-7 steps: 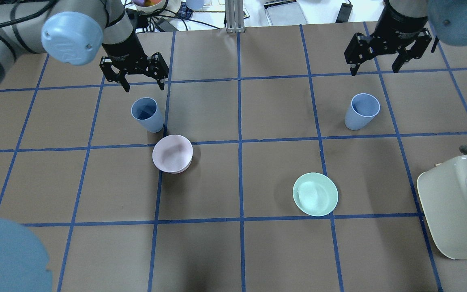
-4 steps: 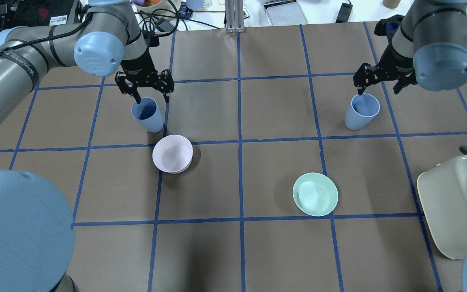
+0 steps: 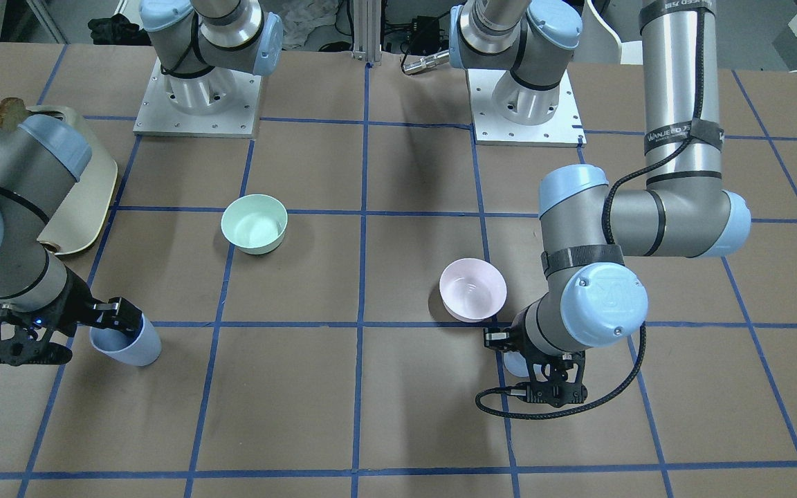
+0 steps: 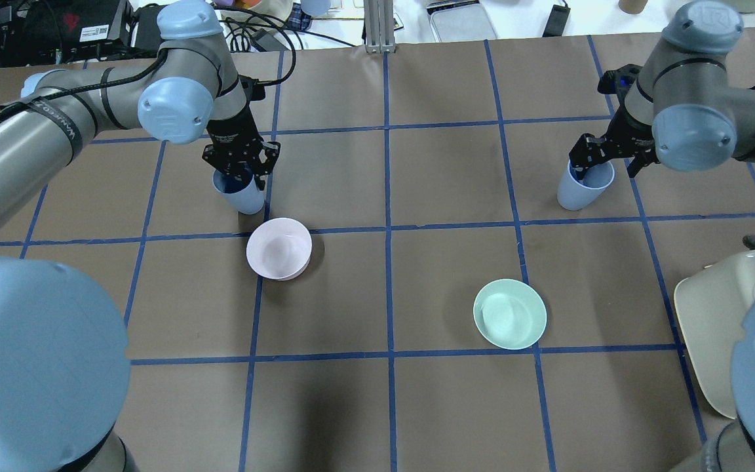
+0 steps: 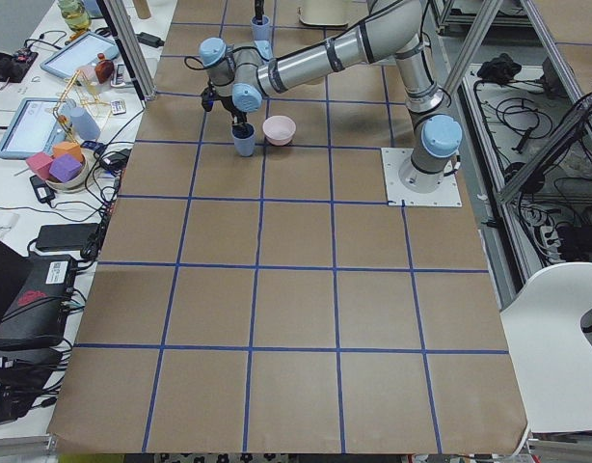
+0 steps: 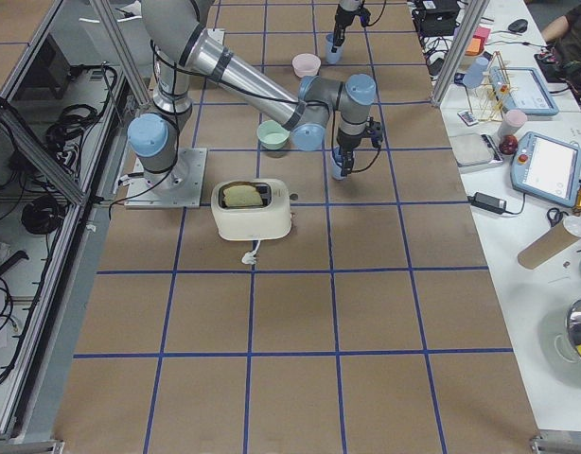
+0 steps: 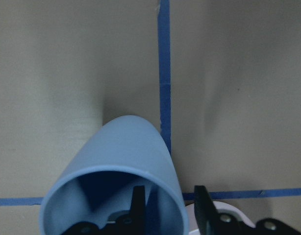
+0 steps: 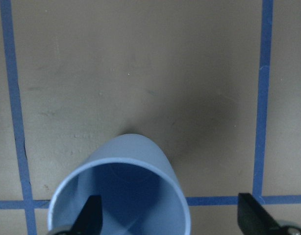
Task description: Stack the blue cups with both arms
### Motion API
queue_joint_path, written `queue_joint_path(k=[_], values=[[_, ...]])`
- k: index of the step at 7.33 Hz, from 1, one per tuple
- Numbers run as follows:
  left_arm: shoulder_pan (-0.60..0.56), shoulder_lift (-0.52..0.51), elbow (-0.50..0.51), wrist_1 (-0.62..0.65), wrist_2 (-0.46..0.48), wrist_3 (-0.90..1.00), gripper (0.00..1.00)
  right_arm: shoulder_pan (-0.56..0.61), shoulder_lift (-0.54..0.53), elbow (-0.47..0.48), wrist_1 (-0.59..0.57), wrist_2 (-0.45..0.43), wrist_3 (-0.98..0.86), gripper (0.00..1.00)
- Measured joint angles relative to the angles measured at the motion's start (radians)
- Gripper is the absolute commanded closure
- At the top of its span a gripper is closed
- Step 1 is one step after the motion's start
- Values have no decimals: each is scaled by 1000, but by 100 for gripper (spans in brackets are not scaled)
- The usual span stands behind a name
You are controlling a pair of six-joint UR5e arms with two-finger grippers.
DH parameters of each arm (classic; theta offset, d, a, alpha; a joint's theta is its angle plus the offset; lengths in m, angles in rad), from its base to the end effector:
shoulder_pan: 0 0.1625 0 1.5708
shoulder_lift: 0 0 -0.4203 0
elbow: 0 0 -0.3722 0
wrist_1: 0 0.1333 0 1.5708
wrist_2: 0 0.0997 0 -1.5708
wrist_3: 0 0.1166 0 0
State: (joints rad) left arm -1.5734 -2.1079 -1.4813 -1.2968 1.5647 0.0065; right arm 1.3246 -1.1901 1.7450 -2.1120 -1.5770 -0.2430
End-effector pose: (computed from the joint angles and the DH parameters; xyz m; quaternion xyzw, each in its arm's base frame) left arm -0.1356 -0.6283 0.2305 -0.0043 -0.9962 -0.0867 0.0032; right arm -0.0105 -0.5857 0.2387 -0.0016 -1.0000 -0.0074 0.0014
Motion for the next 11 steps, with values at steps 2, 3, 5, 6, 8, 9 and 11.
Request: queue_joint_path(k=[2,3,5,6,8,9,11], values=[[-37,8,26,34,-9,-77,100,-1,1,-1,2,-1,-7,100],[-89,-3,75,40,-13,-158,100,-1,-4,-5,2,-1,-12,100],[-214,-67,221,43,-17,-311,100,-1,-18,-13,3,3,-18,100],[-277,-108,275,43,-14,-379,100,-1,-29,-19,8,7,-19,100],[-363,-169,316,43,-4,-468,100,2,-60,-59,66,11,-17,100],[-378,-184,318,41,-3,-483,100,4,-66,-75,85,11,-16,100],[-391,-197,316,32,17,-485,0,6,-69,-84,98,11,-13,100]])
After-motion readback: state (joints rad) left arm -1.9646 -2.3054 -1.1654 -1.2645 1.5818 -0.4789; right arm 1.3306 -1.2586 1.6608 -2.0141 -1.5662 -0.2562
